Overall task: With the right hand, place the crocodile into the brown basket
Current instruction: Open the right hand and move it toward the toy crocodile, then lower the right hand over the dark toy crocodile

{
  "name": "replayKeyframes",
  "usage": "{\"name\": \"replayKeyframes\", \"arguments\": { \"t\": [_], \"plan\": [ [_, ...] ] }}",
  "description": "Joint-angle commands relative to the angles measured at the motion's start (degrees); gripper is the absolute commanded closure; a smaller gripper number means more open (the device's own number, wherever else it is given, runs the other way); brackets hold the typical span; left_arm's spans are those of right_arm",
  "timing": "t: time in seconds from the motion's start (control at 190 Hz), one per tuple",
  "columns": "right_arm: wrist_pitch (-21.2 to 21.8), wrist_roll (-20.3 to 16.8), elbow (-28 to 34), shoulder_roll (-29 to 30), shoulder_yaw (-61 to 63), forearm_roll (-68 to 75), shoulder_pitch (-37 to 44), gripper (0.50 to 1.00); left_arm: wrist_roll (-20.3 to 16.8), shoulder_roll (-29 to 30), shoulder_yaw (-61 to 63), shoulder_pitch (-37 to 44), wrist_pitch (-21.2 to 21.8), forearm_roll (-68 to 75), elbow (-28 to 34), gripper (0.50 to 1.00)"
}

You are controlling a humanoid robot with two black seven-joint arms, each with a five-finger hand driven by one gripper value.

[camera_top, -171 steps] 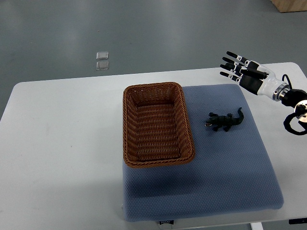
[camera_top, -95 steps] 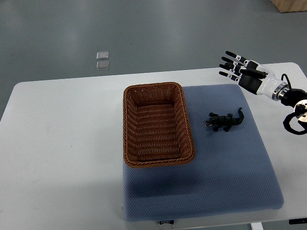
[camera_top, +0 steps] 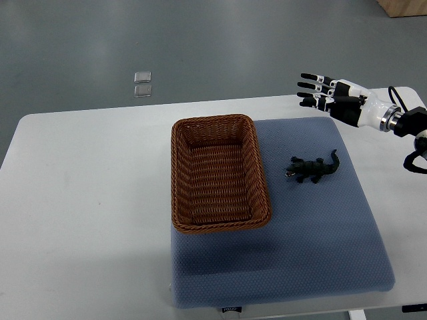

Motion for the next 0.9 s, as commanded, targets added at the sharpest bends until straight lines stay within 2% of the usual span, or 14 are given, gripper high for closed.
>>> {"name": "replayKeyframes", "arguments": {
  "t": [0.0, 0.095, 0.305, 0.453, 0.684, 0.805, 0.895],
  "plan": [
    [0.00, 1.75, 0.10, -1.34, -0.07, -5.86, 1.46, 0.568, 0.00, 0.00, 0.05, 0.00, -0.01, 0.01, 0.02, 0.500],
    [0.00, 4.12, 0.10, -2.22, -0.07, -12.46, 2.16, 0.568, 0.00, 0.00, 0.05, 0.00, -0.01, 0.01, 0.02, 0.500],
    [0.00, 11.85, 0.63, -3.19, -0.07, -29.15, 3.74, 0.568, 0.00, 0.00, 0.05, 0.00, -0.01, 0.01, 0.02, 0.500],
    [0.00, 15.02, 3.09, -3.37, -0.07, -36.28, 4.62, 0.568, 0.00, 0.00, 0.05, 0.00, -0.01, 0.01, 0.02, 0.500],
    [0.00, 20.38, 10.12, -5.83, -0.07, -50.69, 5.59, 0.570, 0.00, 0.00, 0.05, 0.00, -0.01, 0.01, 0.02, 0.500],
    [0.00, 22.31, 17.24, -8.46, -0.34, -61.41, 5.15, 0.570, 0.00, 0.00, 0.05, 0.00, -0.01, 0.01, 0.02, 0.500],
    [-3.53, 23.54, 19.70, -8.64, -0.77, -69.67, 4.80, 0.572, 0.00, 0.00, 0.05, 0.00, -0.01, 0.01, 0.02, 0.500]
  ]
}}
